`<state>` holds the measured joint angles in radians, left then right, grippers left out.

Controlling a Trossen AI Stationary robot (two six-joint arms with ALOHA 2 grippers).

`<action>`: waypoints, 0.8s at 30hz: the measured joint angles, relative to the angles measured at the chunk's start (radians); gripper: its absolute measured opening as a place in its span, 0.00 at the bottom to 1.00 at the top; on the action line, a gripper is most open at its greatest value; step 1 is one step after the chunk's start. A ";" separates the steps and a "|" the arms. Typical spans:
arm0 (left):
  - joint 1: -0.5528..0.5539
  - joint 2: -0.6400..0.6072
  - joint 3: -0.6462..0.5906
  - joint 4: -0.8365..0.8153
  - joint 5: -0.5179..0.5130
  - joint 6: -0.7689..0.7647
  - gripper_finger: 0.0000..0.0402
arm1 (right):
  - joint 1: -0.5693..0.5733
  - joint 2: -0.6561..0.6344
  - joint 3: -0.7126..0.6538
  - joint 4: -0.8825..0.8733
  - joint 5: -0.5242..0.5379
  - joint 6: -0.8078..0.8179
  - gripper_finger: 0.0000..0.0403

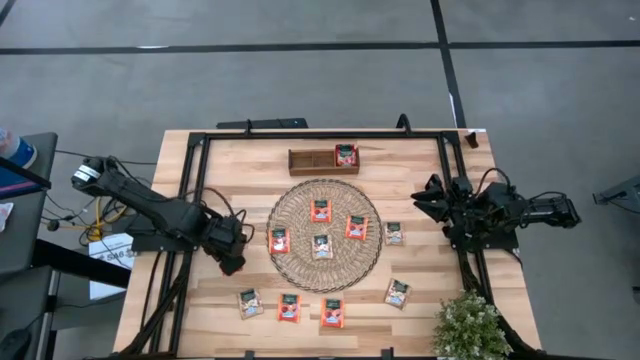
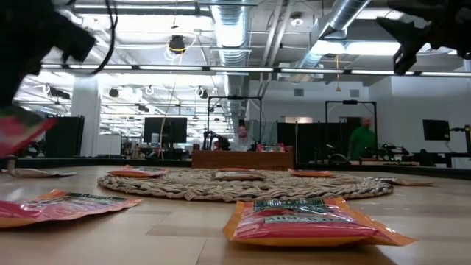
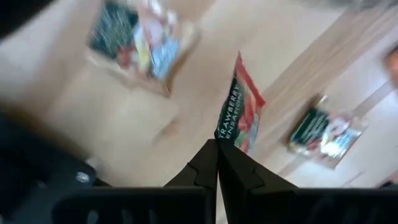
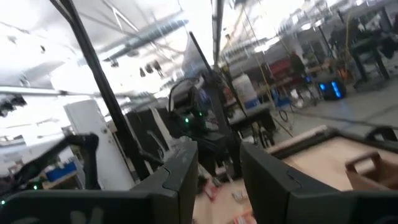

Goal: Pick & Place Tea
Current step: Put the red tea bag into the right section of the wooden organizer

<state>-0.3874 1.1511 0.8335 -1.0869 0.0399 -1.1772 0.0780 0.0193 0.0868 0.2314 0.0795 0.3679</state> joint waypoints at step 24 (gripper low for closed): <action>0.222 0.135 0.273 0.500 -0.493 0.687 0.00 | 0.000 0.079 0.000 0.109 0.201 -0.061 0.28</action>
<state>-0.1650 1.2865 1.1065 -0.5869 -0.4529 -0.4899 0.0777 0.0983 0.0868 0.3406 0.2806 0.3069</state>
